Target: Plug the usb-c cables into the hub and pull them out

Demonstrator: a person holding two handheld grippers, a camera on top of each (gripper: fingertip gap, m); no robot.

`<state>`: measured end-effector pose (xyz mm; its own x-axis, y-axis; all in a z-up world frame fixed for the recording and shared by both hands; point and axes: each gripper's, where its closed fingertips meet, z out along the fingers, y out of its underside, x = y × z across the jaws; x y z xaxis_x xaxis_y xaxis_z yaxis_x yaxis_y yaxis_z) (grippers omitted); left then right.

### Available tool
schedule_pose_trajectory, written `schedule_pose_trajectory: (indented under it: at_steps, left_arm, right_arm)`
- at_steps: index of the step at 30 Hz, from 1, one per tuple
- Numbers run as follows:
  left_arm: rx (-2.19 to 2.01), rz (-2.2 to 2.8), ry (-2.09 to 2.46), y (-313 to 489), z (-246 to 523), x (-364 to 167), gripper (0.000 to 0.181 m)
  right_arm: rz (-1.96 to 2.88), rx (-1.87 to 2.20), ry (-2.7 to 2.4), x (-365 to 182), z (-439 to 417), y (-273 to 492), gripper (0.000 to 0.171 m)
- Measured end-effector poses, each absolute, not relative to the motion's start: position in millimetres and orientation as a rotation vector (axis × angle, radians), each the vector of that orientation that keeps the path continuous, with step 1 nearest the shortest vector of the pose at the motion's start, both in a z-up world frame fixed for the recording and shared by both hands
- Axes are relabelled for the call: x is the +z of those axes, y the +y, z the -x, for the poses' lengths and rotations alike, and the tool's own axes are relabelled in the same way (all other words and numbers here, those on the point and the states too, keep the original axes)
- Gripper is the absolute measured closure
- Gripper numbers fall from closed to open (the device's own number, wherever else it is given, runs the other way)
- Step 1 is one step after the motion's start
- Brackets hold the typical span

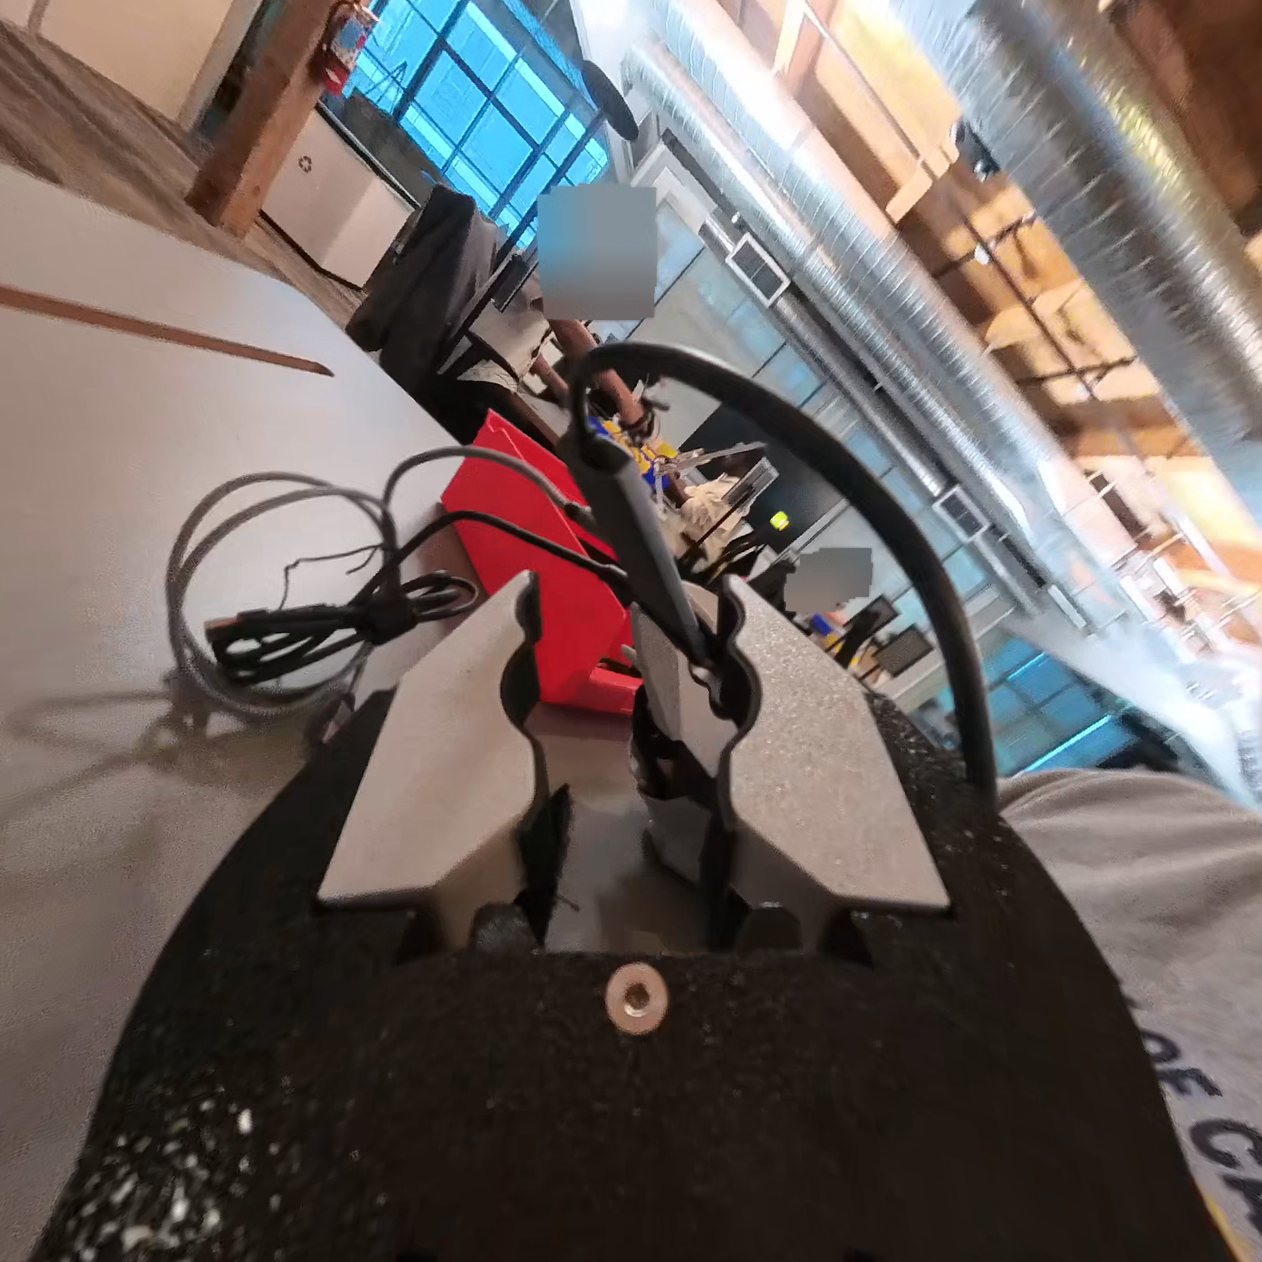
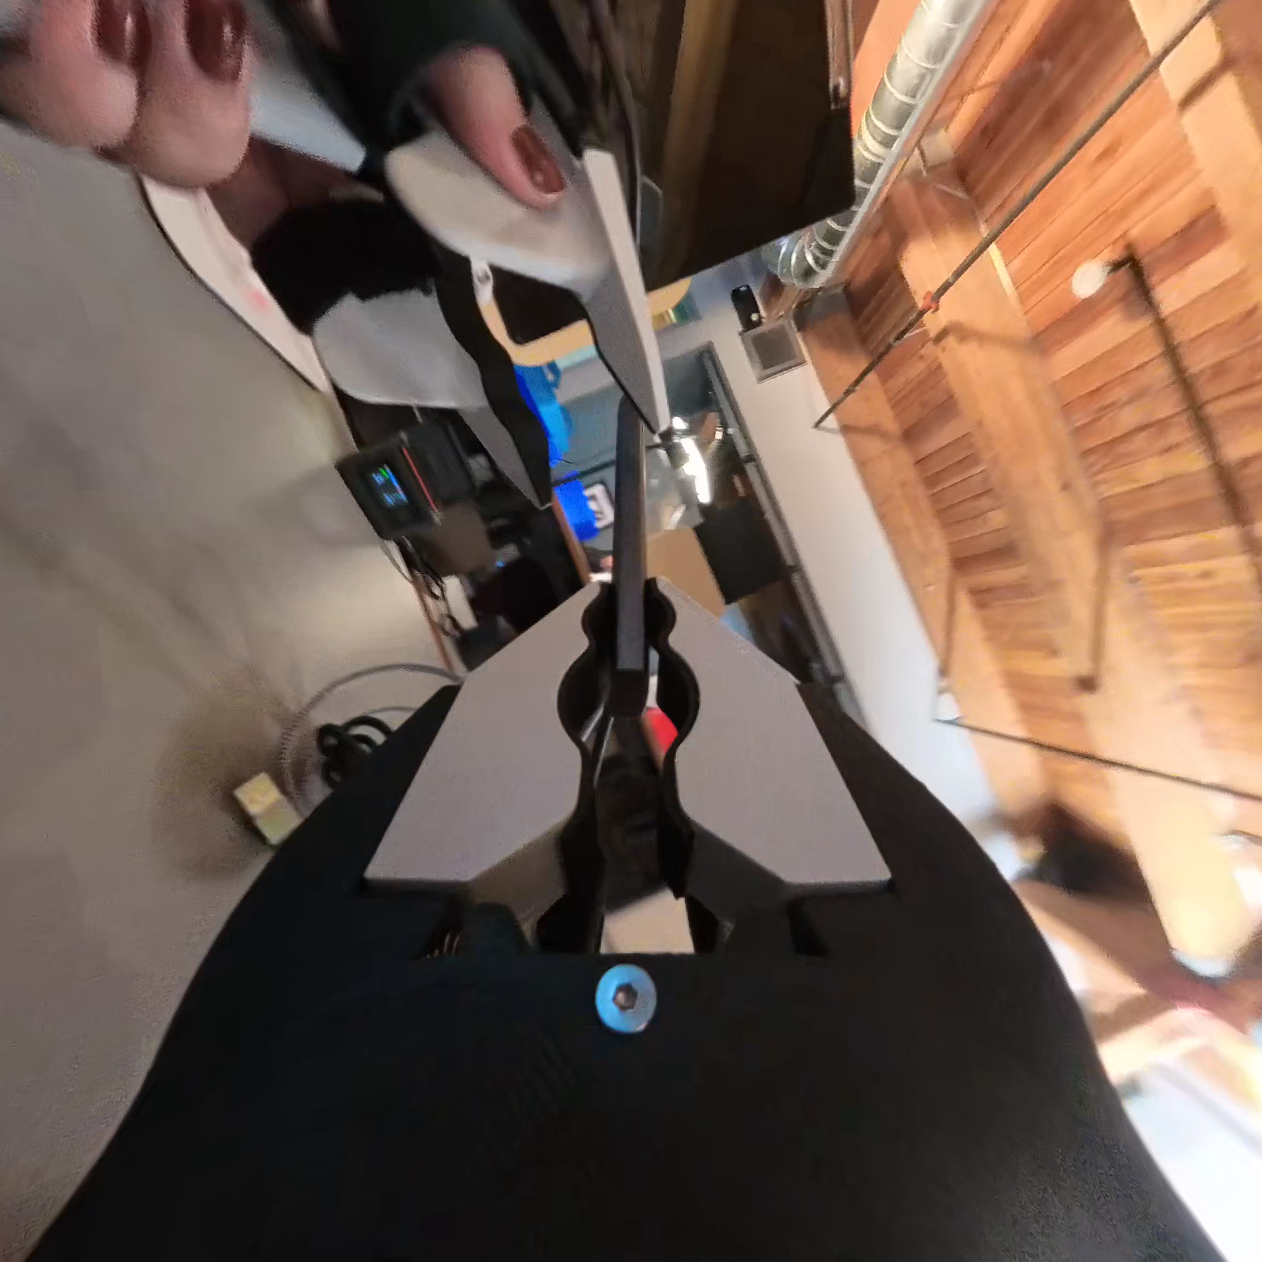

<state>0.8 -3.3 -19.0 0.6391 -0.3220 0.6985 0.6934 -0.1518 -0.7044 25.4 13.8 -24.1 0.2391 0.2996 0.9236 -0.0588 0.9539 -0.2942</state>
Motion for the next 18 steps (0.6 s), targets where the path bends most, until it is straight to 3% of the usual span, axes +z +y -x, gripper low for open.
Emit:
schedule_pose_trajectory:
  at_steps: [7, 12, 15, 18]
  left_arm:
    - [-1.109, 1.402, -0.458, 5.6, 1.2, -33.1, 0.129]
    - [-1.102, 1.339, -0.477, 5.0, 9.1, -30.5, 0.154]
    - [-1.079, 1.384, -0.435, 6.8, 2.9, -30.9, 0.156]
    - [-1.033, 1.425, -0.451, 8.6, 4.5, -37.4, 0.169]
  right_arm:
    - [0.014, -0.106, -1.237, -35.6, -22.8, 13.3, 0.163]
    - [-0.007, -0.141, -1.233, -39.5, -19.6, 9.5, 0.163]
    - [-0.046, -0.153, -1.238, -45.6, -15.9, 1.6, 0.162]
    - [-0.036, -0.126, -1.251, -48.2, -13.0, -0.9, 0.163]
